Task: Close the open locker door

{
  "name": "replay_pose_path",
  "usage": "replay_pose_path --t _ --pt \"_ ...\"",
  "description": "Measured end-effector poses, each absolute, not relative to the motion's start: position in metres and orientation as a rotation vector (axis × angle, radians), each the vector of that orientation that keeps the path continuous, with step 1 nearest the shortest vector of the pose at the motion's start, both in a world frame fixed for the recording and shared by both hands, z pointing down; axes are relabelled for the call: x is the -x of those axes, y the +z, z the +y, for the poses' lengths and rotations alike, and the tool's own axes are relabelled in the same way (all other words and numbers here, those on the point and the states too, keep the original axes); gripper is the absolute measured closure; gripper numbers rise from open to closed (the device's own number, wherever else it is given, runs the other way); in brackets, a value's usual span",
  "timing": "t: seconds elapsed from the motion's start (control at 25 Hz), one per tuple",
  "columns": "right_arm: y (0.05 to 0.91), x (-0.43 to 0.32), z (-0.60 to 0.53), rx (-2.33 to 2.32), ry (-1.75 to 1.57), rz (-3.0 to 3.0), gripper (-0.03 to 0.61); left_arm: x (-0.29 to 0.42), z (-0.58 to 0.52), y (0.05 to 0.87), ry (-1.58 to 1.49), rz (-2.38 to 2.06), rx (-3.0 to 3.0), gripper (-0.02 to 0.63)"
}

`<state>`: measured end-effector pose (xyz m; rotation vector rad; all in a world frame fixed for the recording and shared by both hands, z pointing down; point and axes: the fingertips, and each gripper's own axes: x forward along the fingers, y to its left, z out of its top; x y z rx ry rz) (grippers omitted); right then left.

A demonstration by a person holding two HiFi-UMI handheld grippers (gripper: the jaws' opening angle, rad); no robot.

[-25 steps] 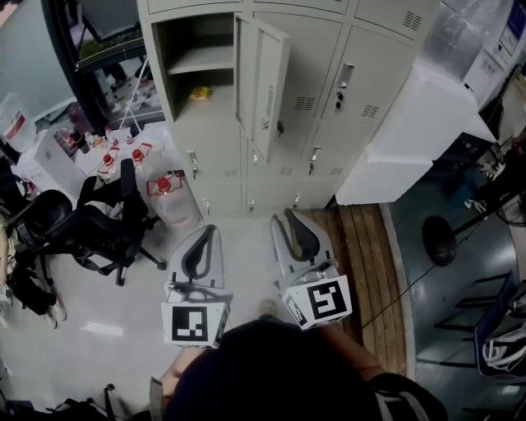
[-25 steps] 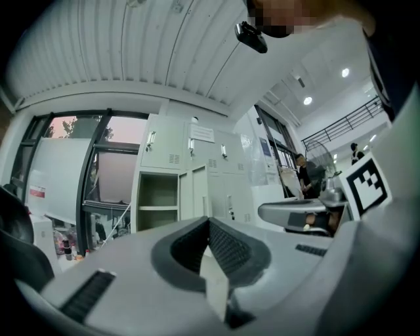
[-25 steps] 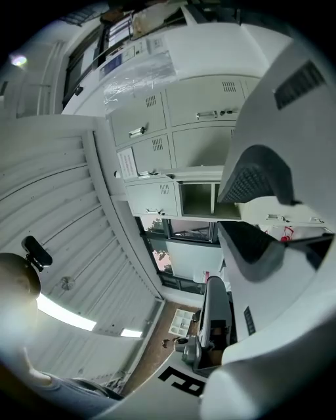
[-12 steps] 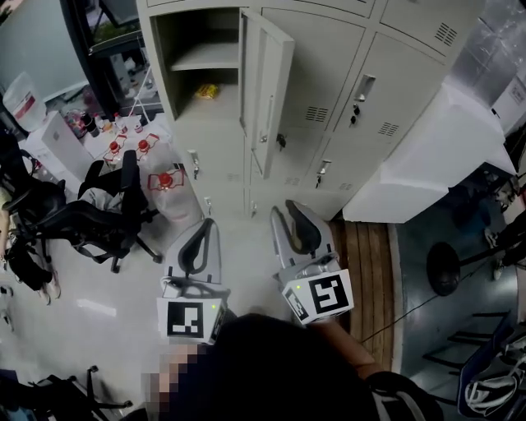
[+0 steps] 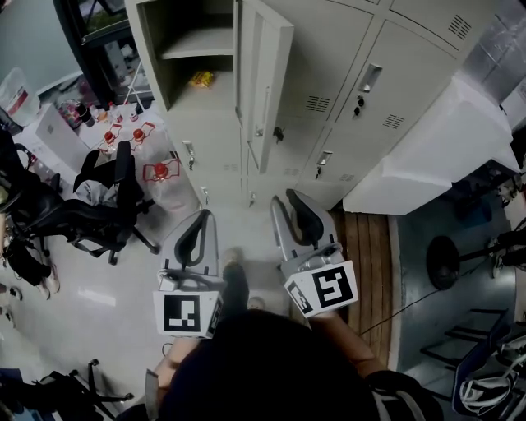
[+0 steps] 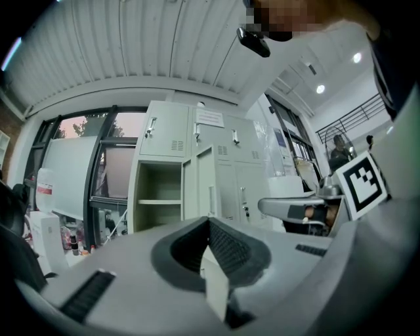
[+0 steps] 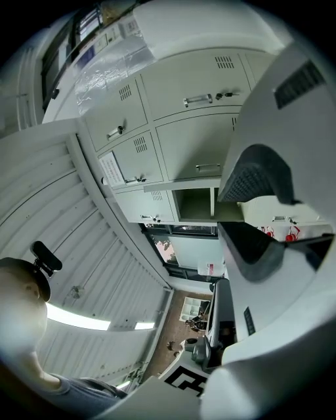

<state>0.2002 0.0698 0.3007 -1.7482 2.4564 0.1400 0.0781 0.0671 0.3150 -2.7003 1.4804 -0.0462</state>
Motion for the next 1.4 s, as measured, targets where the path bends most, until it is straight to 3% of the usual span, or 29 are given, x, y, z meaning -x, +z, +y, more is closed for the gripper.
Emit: replay_pose_path --t 0.92,1.4 --pt "0.286 -0.233 -0.063 1.741 0.137 2.521 0.484 -0.155 -0.093 0.296 0.014 1.101 2.856 0.612" --pt "0.281 -0.243 -0.075 1.454 0.144 2.651 0.463 -0.180 -0.122 0.300 0.013 1.005 2.892 0.612"
